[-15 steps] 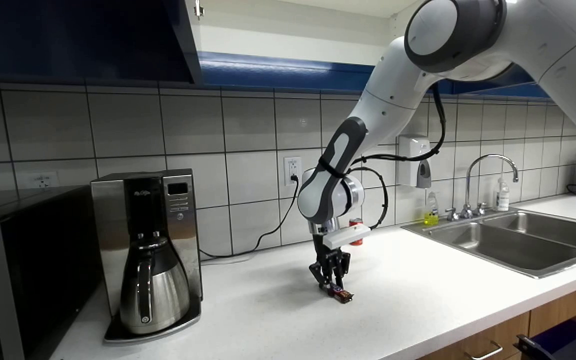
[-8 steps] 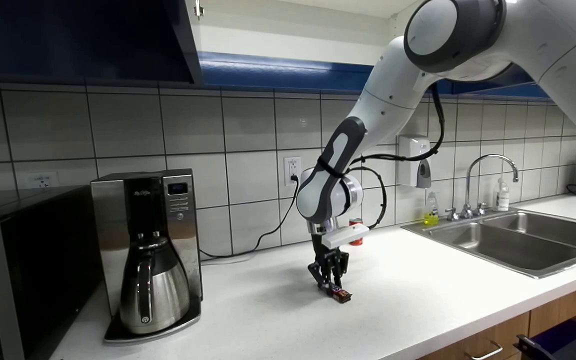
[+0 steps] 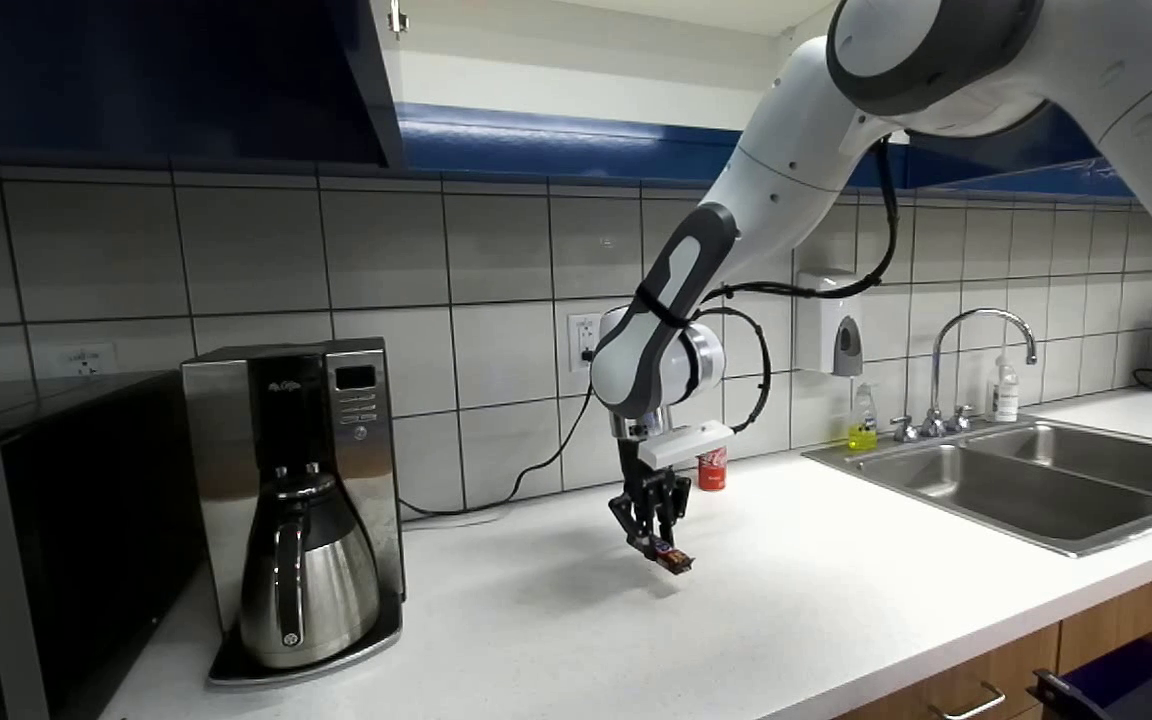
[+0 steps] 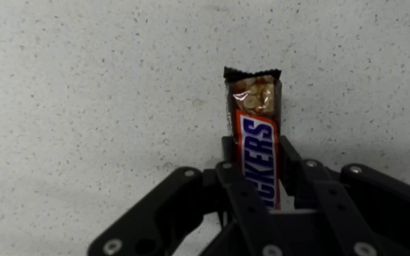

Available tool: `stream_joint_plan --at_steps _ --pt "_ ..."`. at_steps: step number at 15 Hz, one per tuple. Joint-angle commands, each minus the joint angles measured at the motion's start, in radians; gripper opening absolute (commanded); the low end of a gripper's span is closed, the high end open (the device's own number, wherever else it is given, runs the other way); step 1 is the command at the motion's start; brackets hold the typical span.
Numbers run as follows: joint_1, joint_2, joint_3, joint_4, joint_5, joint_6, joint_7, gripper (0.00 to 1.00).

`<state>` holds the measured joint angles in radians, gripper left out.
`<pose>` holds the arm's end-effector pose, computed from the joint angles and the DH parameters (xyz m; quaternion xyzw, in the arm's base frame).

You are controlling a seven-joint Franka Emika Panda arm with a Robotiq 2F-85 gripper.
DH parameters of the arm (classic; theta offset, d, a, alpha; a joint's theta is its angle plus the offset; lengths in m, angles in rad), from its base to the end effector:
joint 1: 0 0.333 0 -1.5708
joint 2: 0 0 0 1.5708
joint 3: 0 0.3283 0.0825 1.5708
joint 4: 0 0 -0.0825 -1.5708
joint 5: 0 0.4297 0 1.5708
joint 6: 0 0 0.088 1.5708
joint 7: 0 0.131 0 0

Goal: Put the brown packet in the open upper cabinet.

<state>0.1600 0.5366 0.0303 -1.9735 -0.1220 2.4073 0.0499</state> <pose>0.6223 0.1175 0.1357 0.9915 0.1154 -0.0468 0.0365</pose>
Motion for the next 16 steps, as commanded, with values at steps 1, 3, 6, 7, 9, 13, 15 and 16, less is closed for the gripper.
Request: stream_joint_plan --at_steps 1,3,6,7,9,13,15,16 --pt "0.009 -0.102 -0.008 -0.072 -0.025 -0.023 0.028 0.08" --pt "0.007 -0.143 -0.004 -0.11 -0.023 -0.018 0.027 0.08" --pt "0.001 -0.21 0.0 -0.185 -0.021 -0.012 0.025 0.08" --pt "-0.003 -0.242 0.002 -0.223 -0.02 -0.008 0.023 0.08" --pt "-0.007 -0.301 0.003 -0.293 -0.021 -0.007 0.022 0.08" --pt "-0.022 -0.444 0.006 -0.451 -0.023 -0.001 0.013 0.08" --pt "-0.03 -0.521 0.008 -0.524 -0.025 -0.01 0.01 0.08" --pt "-0.035 -0.56 0.009 -0.56 -0.022 -0.012 0.007 0.08"
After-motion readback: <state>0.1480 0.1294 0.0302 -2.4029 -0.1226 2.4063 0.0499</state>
